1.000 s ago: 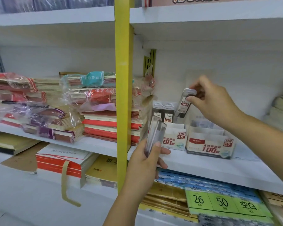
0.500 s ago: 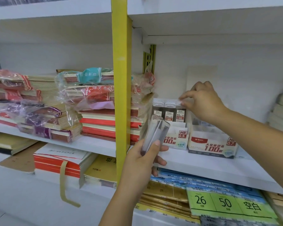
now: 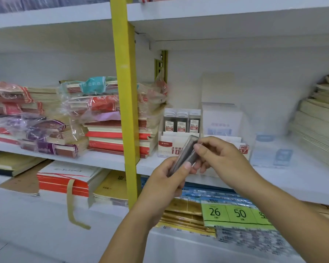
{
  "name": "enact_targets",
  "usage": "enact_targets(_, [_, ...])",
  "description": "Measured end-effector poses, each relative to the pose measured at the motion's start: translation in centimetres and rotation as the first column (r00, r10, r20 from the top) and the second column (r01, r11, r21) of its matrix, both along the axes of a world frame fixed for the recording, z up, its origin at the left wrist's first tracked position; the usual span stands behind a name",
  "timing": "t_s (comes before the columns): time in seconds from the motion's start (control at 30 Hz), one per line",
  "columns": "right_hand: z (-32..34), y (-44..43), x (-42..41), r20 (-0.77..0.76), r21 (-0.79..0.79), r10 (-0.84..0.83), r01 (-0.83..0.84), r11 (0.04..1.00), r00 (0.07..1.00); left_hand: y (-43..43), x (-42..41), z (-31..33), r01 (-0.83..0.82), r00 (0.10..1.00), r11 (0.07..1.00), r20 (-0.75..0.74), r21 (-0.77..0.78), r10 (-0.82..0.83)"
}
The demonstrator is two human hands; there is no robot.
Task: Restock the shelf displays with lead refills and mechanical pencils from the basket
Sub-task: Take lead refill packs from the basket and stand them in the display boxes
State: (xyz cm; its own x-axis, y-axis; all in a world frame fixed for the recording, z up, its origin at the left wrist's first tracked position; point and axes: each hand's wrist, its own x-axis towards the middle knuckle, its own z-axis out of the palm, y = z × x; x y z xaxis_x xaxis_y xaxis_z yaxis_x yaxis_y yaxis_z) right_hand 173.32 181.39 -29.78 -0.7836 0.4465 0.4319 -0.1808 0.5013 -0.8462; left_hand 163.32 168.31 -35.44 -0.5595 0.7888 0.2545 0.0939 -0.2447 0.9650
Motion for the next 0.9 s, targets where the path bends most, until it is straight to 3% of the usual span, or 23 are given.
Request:
enact_targets(0.27, [-2.7,1.9,3.3,-0.071,-0.156,-0.017,0.006,0.988,0.997,0.3,0.5,-0.9,0.023,0.995,0.997,0.099,-0.072,-0.015])
enact_targets(0.43, [-3.3,2.1,3.7,-0.116,-0.167,-0.036,0.017,0.986,0.993,0.5,1.0,-0.9,-0.135,0.989,0.985,0.051,-0.103,0.141])
enact_targets(0.53, [-3.2,2.0,3.8,-0.060,-0.142,-0.027,0.018,0.990,0.998,0.5,0.8,-0.8,-0.212,0.975,0.972,0.040,-0.099,0.217])
enact_targets(0.6, [-3.2,1.9,3.9,0.027,-0.047,-0.035,0.037,0.998,0.999,0.5,0.7,-0.6,-0.227,0.973,0.970,0.028,-0.088,0.231])
enact_targets(0.67, [-2.9,1.7,4.0,0.066,0.145,-0.109,0.099,0.984,0.992,0.4,0.7,-0.5,-0.247,0.969,0.966,0.001,-0.078,0.248])
enact_targets(0.77, [-1.8,1.0,3.8,0.090,0.481,-0.225,0.156,0.863,0.970,0.5,0.4,-0.4,-0.276,0.961,0.959,-0.045,-0.061,0.274])
enact_targets(0.9, [0.2,0.3,2.8,0.173,0.671,-0.211,0.042,0.741,0.962,0.5,0.2,-0.1,-0.249,0.968,0.968,-0.043,-0.018,0.248])
